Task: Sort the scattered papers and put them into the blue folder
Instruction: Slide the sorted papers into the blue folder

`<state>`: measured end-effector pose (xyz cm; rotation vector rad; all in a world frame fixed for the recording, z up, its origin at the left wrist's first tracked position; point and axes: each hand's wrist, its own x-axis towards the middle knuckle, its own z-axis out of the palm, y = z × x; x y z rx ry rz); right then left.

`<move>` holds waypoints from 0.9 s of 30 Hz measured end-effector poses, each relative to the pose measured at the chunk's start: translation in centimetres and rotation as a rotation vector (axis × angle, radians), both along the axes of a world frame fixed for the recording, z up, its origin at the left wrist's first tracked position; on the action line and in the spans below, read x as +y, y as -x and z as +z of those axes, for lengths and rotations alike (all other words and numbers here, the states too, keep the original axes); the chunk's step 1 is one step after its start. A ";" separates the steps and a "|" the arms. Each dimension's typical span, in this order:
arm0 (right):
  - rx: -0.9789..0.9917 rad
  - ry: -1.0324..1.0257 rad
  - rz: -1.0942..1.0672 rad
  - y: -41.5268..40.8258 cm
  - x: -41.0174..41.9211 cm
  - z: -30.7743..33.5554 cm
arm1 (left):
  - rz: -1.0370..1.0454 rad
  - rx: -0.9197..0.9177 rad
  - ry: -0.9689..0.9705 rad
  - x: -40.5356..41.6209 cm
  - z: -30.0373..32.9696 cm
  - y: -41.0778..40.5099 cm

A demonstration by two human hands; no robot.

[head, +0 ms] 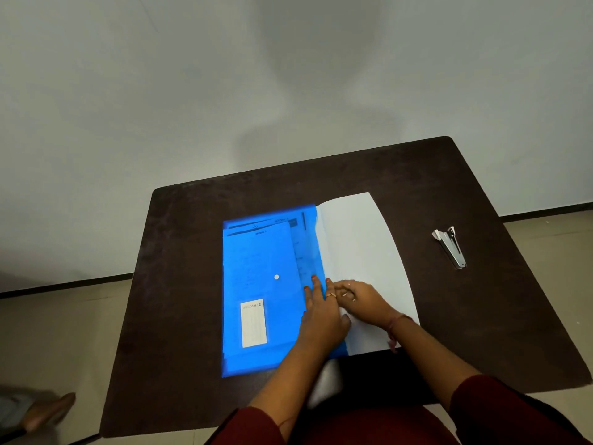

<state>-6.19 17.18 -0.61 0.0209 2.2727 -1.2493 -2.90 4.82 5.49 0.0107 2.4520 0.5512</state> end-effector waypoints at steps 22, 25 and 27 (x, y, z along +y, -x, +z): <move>0.050 -0.245 -0.742 -1.0 4.5 1.4 | 0.236 0.119 0.210 -13.9 -4.1 -2.8; 0.045 -0.127 -0.870 -0.8 4.2 2.1 | 0.230 0.122 0.215 -14.2 -4.0 -2.7; 0.037 -0.012 -0.956 -0.6 4.1 2.6 | 0.224 0.119 0.205 -14.5 -4.0 -2.6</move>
